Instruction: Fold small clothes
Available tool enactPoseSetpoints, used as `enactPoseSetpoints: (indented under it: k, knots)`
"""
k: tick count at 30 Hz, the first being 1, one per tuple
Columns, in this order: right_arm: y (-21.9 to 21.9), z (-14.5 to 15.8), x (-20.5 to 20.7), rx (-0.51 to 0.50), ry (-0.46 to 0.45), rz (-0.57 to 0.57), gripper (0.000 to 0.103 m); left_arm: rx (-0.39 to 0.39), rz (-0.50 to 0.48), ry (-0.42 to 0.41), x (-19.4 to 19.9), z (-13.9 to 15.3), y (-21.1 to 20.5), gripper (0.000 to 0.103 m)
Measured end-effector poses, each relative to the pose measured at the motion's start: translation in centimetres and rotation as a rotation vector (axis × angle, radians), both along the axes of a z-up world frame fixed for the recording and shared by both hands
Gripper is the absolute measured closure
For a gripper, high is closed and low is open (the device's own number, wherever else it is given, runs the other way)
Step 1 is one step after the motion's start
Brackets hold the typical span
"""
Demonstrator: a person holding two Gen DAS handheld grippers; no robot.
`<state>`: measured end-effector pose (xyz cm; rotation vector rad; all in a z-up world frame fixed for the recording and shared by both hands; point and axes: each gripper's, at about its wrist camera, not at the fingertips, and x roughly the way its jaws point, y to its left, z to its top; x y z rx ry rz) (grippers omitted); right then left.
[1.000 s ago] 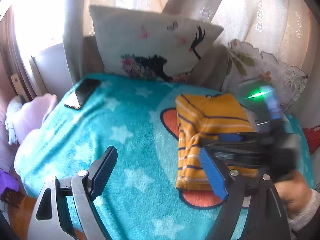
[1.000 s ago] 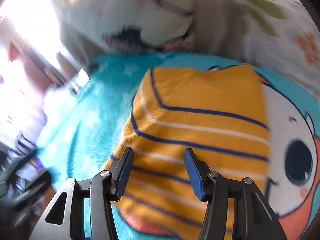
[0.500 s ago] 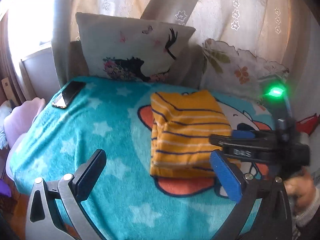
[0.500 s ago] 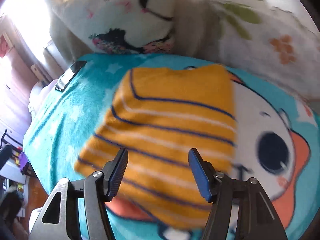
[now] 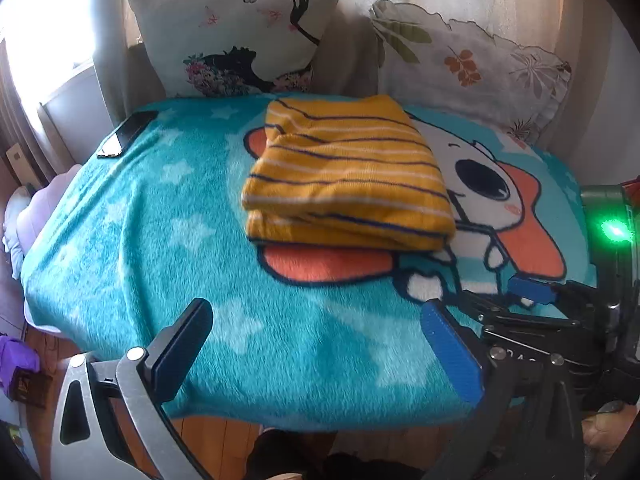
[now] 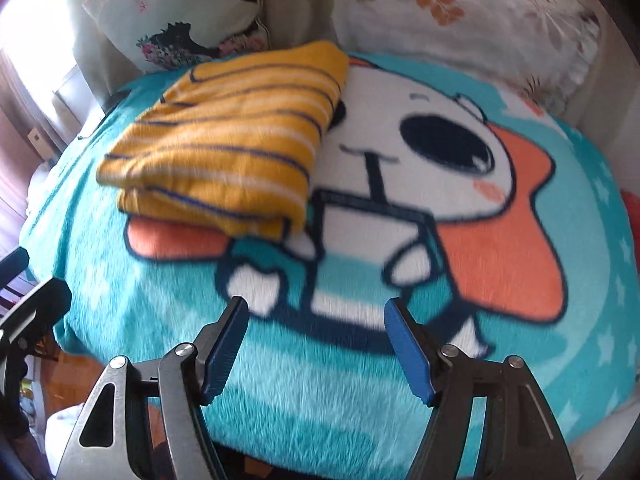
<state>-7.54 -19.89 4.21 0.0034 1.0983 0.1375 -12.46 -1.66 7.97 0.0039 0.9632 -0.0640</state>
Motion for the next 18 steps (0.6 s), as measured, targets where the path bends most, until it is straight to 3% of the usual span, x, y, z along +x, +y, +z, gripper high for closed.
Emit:
enactPoseSetpoints:
  k: [18]
  knots:
    - [-0.7,0.0,-2.1,-0.076,-0.025,-0.036,0.023,-0.075,-0.01,0.067,0.3,-0.6,-0.2,0.0]
